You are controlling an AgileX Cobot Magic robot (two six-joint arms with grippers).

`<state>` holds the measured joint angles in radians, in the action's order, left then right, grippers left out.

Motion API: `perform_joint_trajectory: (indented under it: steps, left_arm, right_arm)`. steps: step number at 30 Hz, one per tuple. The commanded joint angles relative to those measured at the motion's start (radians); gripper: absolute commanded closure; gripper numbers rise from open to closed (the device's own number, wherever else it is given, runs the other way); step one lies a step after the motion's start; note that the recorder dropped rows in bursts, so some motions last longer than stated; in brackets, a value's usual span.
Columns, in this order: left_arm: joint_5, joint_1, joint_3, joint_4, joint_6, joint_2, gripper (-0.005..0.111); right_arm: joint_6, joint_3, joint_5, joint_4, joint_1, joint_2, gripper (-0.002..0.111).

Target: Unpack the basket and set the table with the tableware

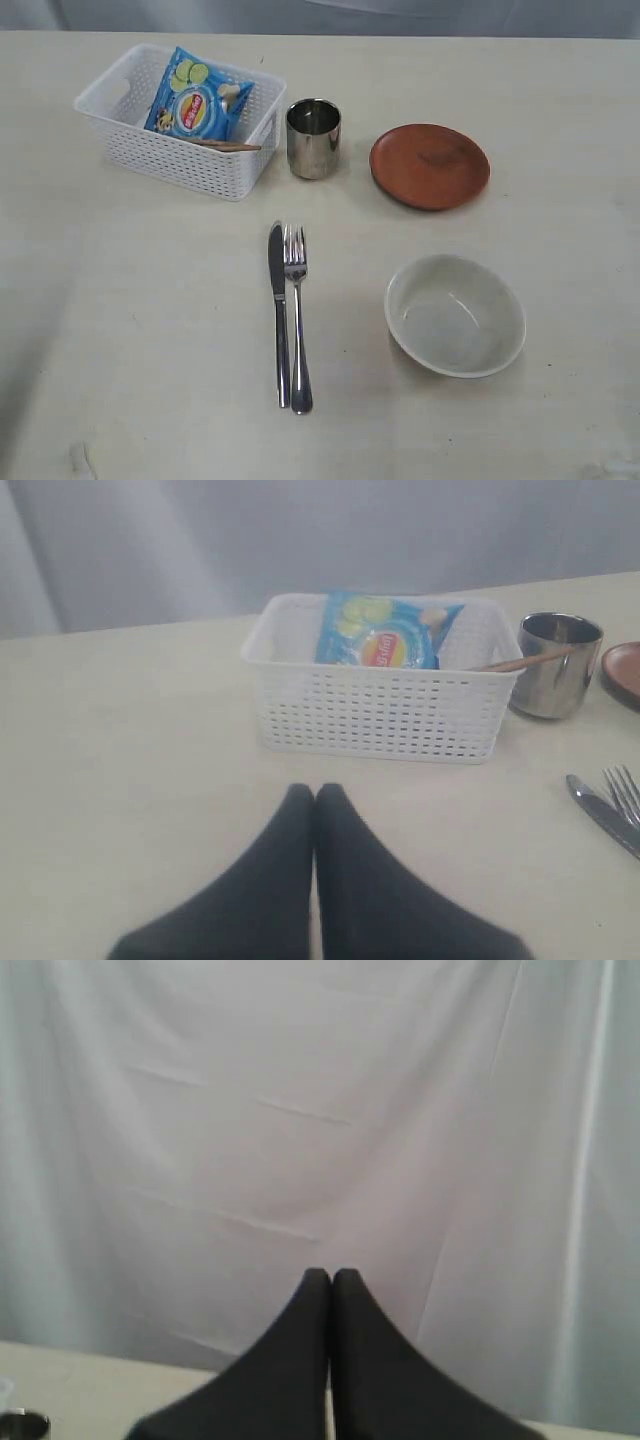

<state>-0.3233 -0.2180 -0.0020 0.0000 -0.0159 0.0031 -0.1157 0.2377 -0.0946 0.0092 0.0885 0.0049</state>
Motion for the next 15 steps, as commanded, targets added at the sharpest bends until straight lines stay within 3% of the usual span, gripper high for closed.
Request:
perform_joint_trajectory:
  steps: [1,6,15]
  left_arm:
    - [0.004,0.002,0.002,0.000,0.002,-0.003,0.107]
    - [0.004,0.002,0.002,0.000,0.002,-0.003,0.107]
    - [0.004,0.002,0.002,0.000,0.002,-0.003,0.107]
  right_arm:
    - [-0.065,-0.125,0.018,-0.009,-0.005,-0.005,0.109]
    - [-0.065,-0.235,0.018,-0.009,-0.005,-0.005,0.109]
    - [-0.048,-0.238,-0.110,-0.009,-0.005,-0.005,0.109]
